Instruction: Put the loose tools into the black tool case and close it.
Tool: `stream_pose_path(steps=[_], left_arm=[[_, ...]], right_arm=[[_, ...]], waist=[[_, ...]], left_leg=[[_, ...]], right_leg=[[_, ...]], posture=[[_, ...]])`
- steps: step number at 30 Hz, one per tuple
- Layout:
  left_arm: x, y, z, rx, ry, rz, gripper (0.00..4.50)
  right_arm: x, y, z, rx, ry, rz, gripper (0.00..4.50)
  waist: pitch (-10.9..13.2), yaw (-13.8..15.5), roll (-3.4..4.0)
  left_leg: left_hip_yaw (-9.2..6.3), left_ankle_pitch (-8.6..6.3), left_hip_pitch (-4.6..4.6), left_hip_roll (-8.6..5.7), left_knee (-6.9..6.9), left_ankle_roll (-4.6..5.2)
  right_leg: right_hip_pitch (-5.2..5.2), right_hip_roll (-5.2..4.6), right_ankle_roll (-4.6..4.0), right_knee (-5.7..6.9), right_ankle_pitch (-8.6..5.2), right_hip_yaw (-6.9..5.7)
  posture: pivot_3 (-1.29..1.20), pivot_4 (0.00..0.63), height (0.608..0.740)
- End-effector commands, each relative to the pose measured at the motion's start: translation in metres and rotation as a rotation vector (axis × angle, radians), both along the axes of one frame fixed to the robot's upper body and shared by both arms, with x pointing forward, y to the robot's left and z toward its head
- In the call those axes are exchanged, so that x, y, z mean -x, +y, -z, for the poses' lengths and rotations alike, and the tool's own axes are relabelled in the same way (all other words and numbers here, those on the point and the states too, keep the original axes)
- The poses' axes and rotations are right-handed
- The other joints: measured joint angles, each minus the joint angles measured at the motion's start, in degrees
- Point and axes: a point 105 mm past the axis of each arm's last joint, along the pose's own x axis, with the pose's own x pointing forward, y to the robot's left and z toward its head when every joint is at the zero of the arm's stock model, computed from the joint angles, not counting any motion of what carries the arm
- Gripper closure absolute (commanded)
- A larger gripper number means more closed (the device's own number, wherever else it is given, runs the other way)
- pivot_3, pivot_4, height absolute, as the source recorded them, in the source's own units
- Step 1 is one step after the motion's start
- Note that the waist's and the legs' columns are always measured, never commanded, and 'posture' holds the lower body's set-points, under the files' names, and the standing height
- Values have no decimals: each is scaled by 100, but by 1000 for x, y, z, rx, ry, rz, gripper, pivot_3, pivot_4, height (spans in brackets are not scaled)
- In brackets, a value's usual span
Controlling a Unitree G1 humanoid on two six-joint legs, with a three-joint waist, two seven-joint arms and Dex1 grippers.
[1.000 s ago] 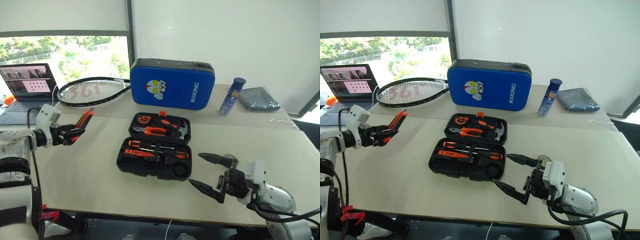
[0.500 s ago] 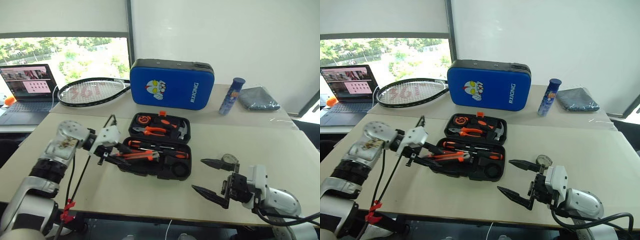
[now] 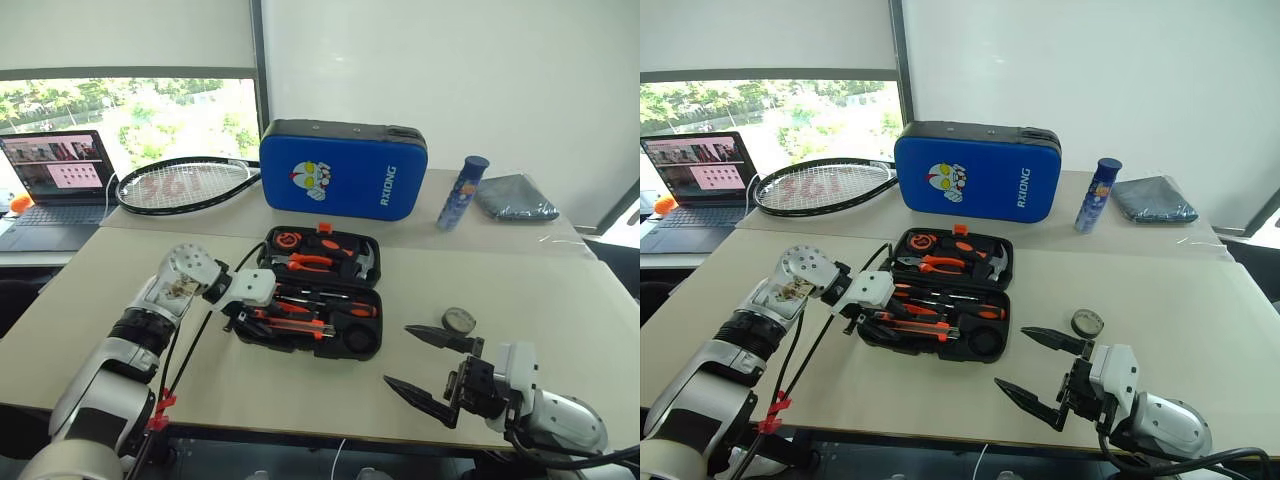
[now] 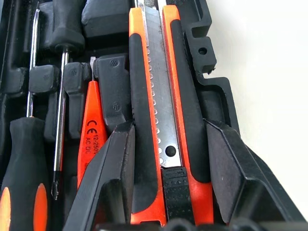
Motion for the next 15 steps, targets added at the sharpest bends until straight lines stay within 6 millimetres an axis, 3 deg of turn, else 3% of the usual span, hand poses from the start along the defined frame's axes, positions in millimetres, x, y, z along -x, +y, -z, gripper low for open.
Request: stream_pose_path(steps=[1, 8, 15], left_arm=[[-2, 0, 10, -53, -4, 12, 2833], [-10, -12, 16, -71, 23, -42, 2833], [-8, -18, 0, 0, 24, -30, 2833]], right_arm=[[3, -2, -13, 2, -71, 6, 0], [2, -1, -13, 0, -69, 0, 0], [3, -1, -12, 1, -66, -1, 0]], waist=[[-3, 0, 6], [-7, 30, 13], [-13, 39, 25]], left_leg=[[0, 0, 1, 0, 0, 0], [-1, 0, 87, -2, -1, 1], [-3, 0, 114, -2, -1, 1]], right_leg=[[2, 0, 0, -1, 0, 0], [101, -1, 43, -14, -25, -3], [138, -1, 46, -30, -27, -4]], posture=[[0, 150, 740], [0, 150, 740], [0, 150, 740]])
